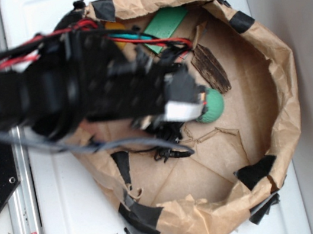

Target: Grab the plastic pickle.

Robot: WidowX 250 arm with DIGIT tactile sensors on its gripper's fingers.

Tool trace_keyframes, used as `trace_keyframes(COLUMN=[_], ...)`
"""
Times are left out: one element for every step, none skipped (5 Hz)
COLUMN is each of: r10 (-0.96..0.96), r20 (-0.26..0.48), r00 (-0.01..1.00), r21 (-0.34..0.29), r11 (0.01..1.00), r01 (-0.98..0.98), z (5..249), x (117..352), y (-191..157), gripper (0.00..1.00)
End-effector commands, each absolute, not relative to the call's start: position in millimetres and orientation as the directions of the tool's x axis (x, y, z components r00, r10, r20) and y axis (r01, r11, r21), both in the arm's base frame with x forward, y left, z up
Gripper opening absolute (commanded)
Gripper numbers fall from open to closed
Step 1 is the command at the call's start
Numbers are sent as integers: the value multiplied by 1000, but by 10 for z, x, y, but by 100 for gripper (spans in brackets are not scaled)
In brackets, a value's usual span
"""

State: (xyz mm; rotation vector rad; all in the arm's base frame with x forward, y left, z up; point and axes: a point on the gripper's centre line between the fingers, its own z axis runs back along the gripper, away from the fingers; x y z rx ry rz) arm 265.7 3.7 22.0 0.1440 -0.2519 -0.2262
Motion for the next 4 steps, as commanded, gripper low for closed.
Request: trace_keyframes(r10=[108, 245, 392, 452], r20=[445, 414, 302, 255], r00=[889, 877, 869, 855], r21=[72, -7, -95, -75], r11=[985, 964, 919, 890], r01=[-155, -266, -382, -449], z=[1234, 1738, 1891, 1806], x=[2631, 2701, 2740, 2702], y=[-20, 4, 47, 10], gripper=[0, 0, 0, 0])
